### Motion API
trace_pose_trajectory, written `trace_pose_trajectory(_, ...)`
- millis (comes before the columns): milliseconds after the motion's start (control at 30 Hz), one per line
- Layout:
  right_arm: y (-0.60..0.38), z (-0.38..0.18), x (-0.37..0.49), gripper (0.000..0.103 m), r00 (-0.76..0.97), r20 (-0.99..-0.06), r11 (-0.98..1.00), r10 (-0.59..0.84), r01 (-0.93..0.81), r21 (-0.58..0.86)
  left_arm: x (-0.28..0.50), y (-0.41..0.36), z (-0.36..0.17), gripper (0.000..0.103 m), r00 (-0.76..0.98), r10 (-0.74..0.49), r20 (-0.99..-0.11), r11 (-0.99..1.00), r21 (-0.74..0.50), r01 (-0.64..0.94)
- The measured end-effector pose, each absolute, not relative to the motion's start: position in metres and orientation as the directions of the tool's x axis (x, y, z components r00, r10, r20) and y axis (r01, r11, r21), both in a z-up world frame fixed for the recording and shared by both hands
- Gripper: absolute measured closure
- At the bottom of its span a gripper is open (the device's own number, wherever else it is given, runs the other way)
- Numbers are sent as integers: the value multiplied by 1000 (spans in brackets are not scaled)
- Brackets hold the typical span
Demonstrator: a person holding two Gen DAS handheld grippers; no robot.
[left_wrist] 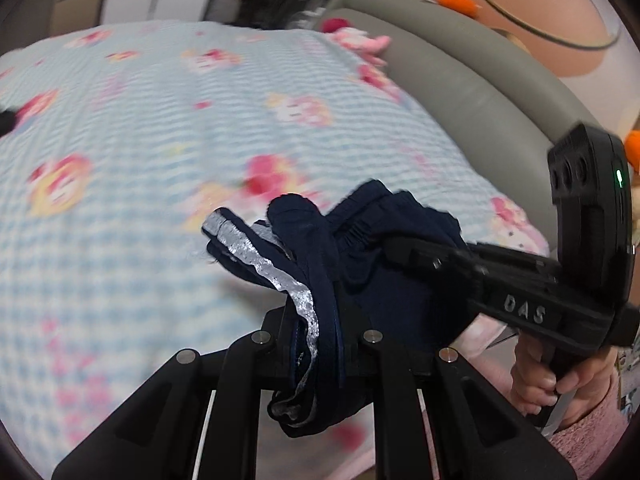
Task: Fold clothes
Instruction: 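Lift the folded shorts with both grippers and carry them across the bed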
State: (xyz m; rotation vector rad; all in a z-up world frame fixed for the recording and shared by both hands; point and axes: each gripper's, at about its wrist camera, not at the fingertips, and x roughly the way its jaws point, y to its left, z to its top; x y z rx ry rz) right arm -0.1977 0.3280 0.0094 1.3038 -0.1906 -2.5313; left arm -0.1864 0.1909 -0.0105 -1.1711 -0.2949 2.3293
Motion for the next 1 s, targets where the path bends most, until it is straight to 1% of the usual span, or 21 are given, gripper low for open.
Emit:
trace_pose_trajectory(100, 380, 26, -222, 89, -573, -776, -963, -265, 114, 244, -217, 238, 2, 89, -482, 572, -664, -819, -429, -382)
trace_pose_trajectory(167, 414, 41, -237, 89, -600, -771, -974, -212, 66, 216, -243, 271, 14, 89, -481, 598, -642, -800, -442, -406)
trace_pose_trajectory(300, 467, 66, -267, 89, -662, -730, -978, -171, 26, 206, -279, 311, 33, 89, -525, 614, -589, -789, -440, -429)
trace_pose_trajectory(367, 488, 68, -285, 89, -687, -710, -981, -153, 17, 194, -299, 324, 28, 89, -547, 601, -583, -799, -444, -405)
trace_pose_trajectory(400, 496, 62, -295, 89, -689, -712, -984, -136, 11, 178, -307, 328, 21, 88, -551, 589, -591, -808, -445, -387)
trace_pose_trajectory(433, 504, 52, -308, 87, -687, -717, -987, -115, 1, 158, -317, 332, 9, 87, -546, 570, -614, -821, -444, -358)
trace_pose_trajectory(467, 513, 36, -323, 76, -673, -734, -990, -93, -12, 137, -326, 335, -12, 83, -518, 544, -660, -839, -444, -315)
trace_pose_trajectory(500, 520, 13, -338, 69, -641, -764, -992, -75, -29, 122, -336, 339, -36, 80, -481, 516, -709, -856, -441, -269)
trace_pose_trajectory(533, 527, -9, -349, 68, -602, -796, -993, -62, -45, 112, -344, 341, -60, 80, -430, 502, -751, -865, -444, -234)
trace_pose_trajectory(600, 538, -60, -367, 68, -483, -875, -994, -9, -88, 59, -357, 343, -107, 79, -324, 467, -823, -884, -433, -175)
trace_pose_trajectory(633, 541, -77, -369, 68, -453, -892, -994, 3, -95, 45, -360, 338, -122, 76, -296, 466, -833, -885, -441, -153)
trace_pose_trajectory(667, 544, -85, -367, 67, -456, -890, -995, -3, -90, 50, -361, 332, -127, 74, -293, 490, -821, -871, -470, -141)
trace_pose_trajectory(700, 546, -85, -363, 67, -475, -880, -994, -15, -89, 65, -359, 324, -125, 71, -314, 516, -797, -855, -502, -130)
trace_pose_trajectory(733, 548, -78, -357, 64, -506, -862, -991, -32, -93, 91, -356, 315, -117, 67, -363, 532, -765, -841, -526, -126)
trace_pose_trajectory(767, 549, -67, -349, 59, -548, -835, -988, -46, -100, 120, -352, 309, -107, 64, -413, 542, -732, -831, -540, -133)
trace_pose_trajectory(833, 549, -45, -333, 55, -636, -771, -985, -35, -110, 135, -346, 304, -89, 63, -482, 560, -674, -814, -556, -167)
trace_pose_trajectory(867, 545, -35, -325, 55, -670, -742, -987, -19, -105, 121, -346, 311, -84, 63, -482, 565, -669, -816, -541, -206)
trace_pose_trajectory(900, 539, -26, -318, 55, -699, -715, -990, -5, -97, 102, -345, 320, -79, 64, -477, 570, -669, -818, -518, -249)
trace_pose_trajectory(933, 534, -25, -317, 55, -700, -714, -993, -2, -83, 84, -345, 328, -74, 65, -472, 573, -670, -818, -495, -292)
trace_pose_trajectory(1000, 523, -34, -325, 55, -653, -758, -998, -11, -44, 52, -347, 351, -81, 65, -437, 519, -735, -851, -394, -348)
